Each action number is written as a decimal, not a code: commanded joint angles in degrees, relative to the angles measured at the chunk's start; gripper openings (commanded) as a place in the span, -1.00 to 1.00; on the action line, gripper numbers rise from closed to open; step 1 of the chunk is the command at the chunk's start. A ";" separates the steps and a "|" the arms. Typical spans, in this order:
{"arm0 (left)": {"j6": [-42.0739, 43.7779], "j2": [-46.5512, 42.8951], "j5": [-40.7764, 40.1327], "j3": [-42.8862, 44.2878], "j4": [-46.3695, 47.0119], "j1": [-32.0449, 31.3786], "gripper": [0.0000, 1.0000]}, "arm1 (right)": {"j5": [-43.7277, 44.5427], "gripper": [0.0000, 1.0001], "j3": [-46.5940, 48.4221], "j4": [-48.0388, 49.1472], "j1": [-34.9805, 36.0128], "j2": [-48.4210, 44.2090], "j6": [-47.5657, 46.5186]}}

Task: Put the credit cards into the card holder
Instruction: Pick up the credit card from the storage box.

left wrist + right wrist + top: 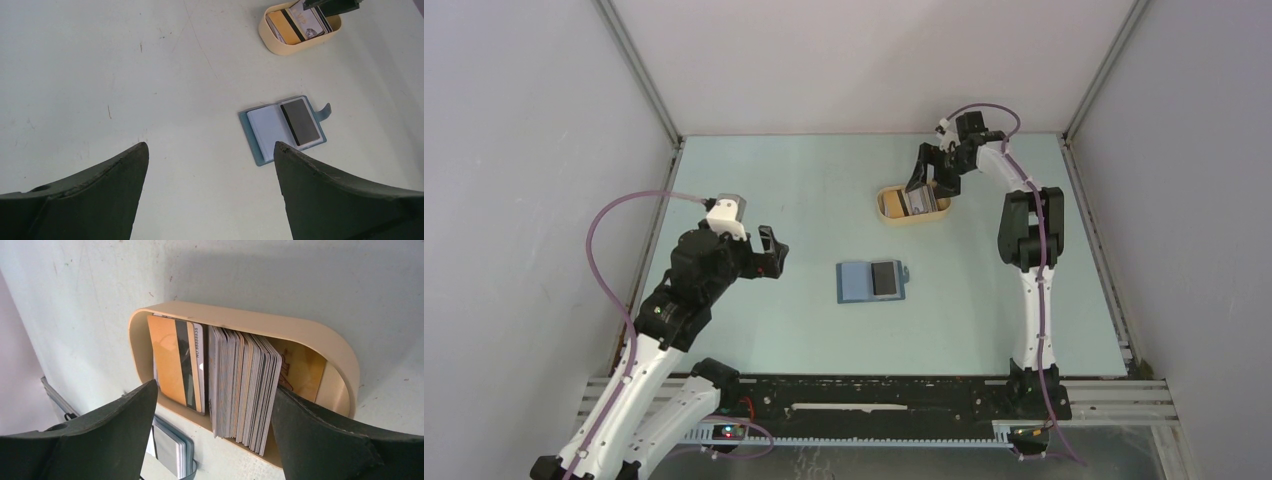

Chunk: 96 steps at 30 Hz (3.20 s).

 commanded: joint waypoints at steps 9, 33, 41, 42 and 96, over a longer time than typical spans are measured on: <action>0.93 -0.14 0.41 -0.77 1.01 0.55 1.00 | -7.00 0.68 -0.04 -0.05 -2.32 -2.60 0.66; 0.84 0.01 0.50 -0.85 1.02 0.73 0.99 | -9.43 0.26 -0.93 0.43 -5.24 -1.51 0.34; 0.84 0.04 0.62 -0.91 1.02 0.73 1.00 | -8.98 -0.01 -1.42 0.81 -5.77 -1.01 0.34; 0.84 0.04 0.67 -0.92 1.00 0.73 1.00 | -8.85 -0.05 -1.46 0.87 -5.85 -0.90 0.37; -20.99 -4.04 24.23 -16.07 24.99 3.12 1.00 | -11.56 -1.00 -31.46 2.20 -4.68 -49.16 -32.16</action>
